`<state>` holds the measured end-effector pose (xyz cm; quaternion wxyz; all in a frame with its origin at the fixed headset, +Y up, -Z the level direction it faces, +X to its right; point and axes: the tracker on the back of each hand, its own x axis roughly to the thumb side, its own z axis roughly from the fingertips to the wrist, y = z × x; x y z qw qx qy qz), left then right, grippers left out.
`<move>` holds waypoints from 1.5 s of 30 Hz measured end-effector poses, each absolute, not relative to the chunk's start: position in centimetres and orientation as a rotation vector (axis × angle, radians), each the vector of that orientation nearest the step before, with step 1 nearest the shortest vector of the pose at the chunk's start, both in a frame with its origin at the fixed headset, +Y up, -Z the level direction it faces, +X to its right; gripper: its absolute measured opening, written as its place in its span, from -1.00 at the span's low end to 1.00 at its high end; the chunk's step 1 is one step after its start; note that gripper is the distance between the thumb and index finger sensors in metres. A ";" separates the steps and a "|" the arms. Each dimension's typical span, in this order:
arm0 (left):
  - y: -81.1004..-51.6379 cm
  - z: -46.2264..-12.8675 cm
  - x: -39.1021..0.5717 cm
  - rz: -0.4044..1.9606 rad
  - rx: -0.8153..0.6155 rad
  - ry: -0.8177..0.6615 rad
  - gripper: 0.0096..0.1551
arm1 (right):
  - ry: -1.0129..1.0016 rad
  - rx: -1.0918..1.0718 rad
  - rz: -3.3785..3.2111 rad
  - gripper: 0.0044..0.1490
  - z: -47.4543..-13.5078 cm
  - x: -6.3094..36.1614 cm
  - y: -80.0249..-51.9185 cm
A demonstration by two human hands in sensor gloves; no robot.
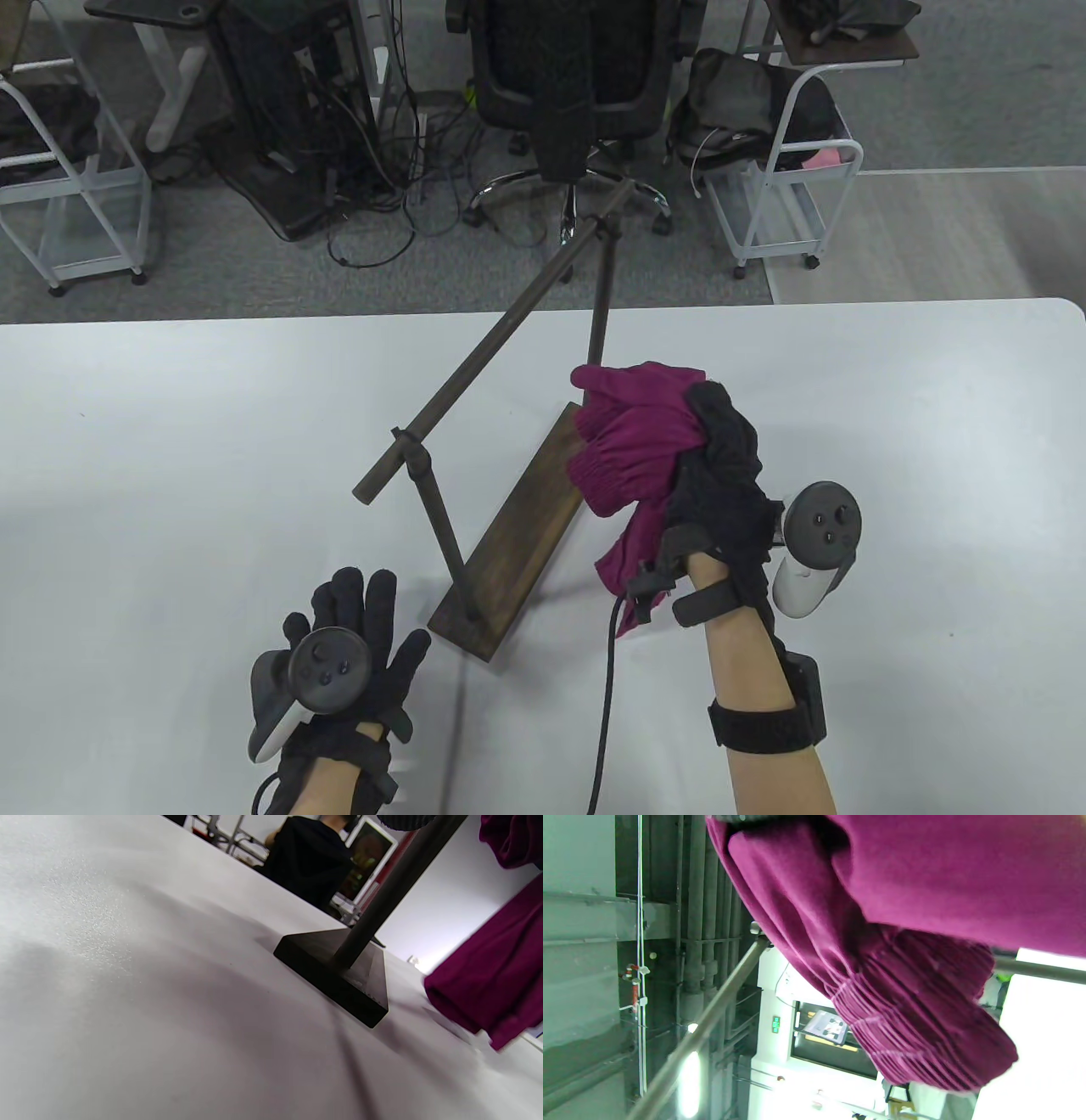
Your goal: Hang shorts on desktop hanging rack
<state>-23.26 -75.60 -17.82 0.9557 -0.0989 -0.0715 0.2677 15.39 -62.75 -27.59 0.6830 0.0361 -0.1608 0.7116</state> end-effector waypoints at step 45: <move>-75.4 -17.6 -23.5 0.563 -0.189 -0.131 -0.05 | -0.412 0.297 1.363 -0.39 -32.4 5.1 -47.9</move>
